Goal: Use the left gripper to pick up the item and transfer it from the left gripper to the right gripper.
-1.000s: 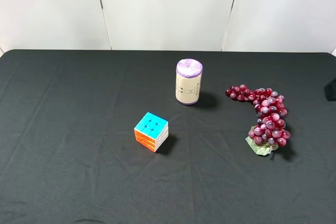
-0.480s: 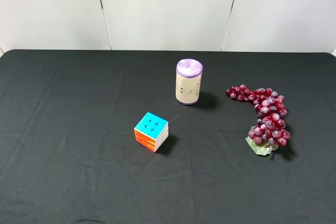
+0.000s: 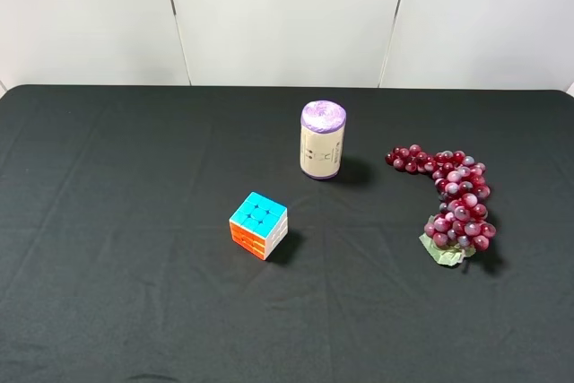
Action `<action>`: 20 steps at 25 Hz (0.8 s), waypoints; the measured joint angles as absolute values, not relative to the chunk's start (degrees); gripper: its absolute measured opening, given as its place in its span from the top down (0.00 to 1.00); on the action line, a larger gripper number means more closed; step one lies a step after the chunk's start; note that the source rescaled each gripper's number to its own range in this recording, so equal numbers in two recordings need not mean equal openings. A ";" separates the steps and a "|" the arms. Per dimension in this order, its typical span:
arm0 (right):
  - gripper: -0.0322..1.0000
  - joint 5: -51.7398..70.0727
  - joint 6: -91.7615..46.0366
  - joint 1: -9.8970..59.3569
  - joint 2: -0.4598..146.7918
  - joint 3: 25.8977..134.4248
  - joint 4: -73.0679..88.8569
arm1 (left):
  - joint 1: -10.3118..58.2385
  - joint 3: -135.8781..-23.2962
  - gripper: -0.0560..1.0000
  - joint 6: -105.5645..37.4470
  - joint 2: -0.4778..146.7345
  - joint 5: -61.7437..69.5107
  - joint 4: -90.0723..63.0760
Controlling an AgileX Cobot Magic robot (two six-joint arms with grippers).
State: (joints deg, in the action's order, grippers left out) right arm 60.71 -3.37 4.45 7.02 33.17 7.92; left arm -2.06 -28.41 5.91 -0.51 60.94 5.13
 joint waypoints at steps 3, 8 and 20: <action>0.00 60.40 -3.37 4.45 3.10 31.26 7.81 | -2.06 -28.41 0.00 5.91 -0.51 60.94 5.13; 0.00 59.66 -2.20 4.45 -0.20 28.74 5.09 | -2.06 -28.41 0.00 5.91 -0.51 60.94 5.13; 0.00 59.06 0.00 4.45 -0.31 28.45 3.23 | -2.06 -28.41 0.00 5.91 -0.51 60.94 5.13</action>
